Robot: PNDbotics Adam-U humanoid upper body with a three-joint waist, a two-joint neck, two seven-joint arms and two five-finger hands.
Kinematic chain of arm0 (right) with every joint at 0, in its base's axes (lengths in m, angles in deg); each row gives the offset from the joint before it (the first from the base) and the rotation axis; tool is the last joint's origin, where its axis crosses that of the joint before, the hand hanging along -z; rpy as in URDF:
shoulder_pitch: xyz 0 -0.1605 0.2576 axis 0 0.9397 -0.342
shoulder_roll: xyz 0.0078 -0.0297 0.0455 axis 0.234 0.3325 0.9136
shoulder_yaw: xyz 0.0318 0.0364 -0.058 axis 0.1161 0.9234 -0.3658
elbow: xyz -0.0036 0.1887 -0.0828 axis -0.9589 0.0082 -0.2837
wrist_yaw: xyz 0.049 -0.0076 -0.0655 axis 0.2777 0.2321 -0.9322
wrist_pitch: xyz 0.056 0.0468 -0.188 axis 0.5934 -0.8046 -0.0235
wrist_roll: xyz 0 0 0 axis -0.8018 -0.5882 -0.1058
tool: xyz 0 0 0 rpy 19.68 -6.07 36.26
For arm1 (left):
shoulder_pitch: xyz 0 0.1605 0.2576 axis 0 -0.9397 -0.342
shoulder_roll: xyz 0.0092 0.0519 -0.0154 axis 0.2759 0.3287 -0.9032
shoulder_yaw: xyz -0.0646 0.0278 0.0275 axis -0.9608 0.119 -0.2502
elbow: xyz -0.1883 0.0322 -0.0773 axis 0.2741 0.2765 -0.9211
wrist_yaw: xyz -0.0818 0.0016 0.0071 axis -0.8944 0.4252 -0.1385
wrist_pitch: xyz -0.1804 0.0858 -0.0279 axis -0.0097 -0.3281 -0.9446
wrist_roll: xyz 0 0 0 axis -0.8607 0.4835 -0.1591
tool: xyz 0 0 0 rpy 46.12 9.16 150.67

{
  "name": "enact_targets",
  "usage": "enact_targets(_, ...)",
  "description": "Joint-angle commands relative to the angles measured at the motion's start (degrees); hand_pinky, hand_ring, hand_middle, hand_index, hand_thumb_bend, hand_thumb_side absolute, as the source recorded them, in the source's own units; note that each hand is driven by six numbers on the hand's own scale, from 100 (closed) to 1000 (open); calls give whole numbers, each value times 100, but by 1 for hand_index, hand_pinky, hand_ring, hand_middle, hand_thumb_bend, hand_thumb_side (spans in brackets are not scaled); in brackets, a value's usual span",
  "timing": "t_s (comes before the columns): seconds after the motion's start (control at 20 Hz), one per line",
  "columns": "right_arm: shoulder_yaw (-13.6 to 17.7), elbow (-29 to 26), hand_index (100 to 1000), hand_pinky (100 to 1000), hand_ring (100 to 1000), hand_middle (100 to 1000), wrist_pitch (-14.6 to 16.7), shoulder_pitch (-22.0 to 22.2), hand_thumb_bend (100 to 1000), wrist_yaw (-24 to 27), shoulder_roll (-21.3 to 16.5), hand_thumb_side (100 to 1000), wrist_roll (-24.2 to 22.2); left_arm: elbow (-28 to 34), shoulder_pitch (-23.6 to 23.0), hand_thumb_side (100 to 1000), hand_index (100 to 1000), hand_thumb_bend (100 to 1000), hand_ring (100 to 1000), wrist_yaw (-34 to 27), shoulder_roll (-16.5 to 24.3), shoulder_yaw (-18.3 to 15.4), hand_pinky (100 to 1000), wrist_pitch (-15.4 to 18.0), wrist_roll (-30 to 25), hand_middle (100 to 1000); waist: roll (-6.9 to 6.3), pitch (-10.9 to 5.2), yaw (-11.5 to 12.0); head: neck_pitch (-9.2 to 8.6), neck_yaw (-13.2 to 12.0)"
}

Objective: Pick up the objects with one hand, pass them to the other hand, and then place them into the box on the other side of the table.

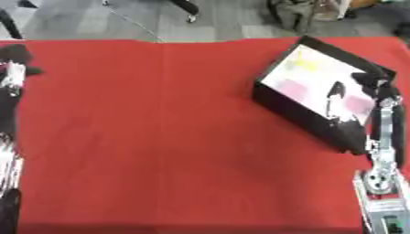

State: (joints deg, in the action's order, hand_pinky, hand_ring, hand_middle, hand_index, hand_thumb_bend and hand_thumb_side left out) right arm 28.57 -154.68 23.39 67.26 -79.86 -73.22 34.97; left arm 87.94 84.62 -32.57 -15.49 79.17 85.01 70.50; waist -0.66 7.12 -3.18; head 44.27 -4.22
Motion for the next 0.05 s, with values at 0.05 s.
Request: enact_targets(0.05,-70,-43,900,844,804,715,42,-28,173,-53,-4,553,-124,2,9,577,704,388,530,-11,65,64,753,97,-9,580,12,-38,23,-15,15)
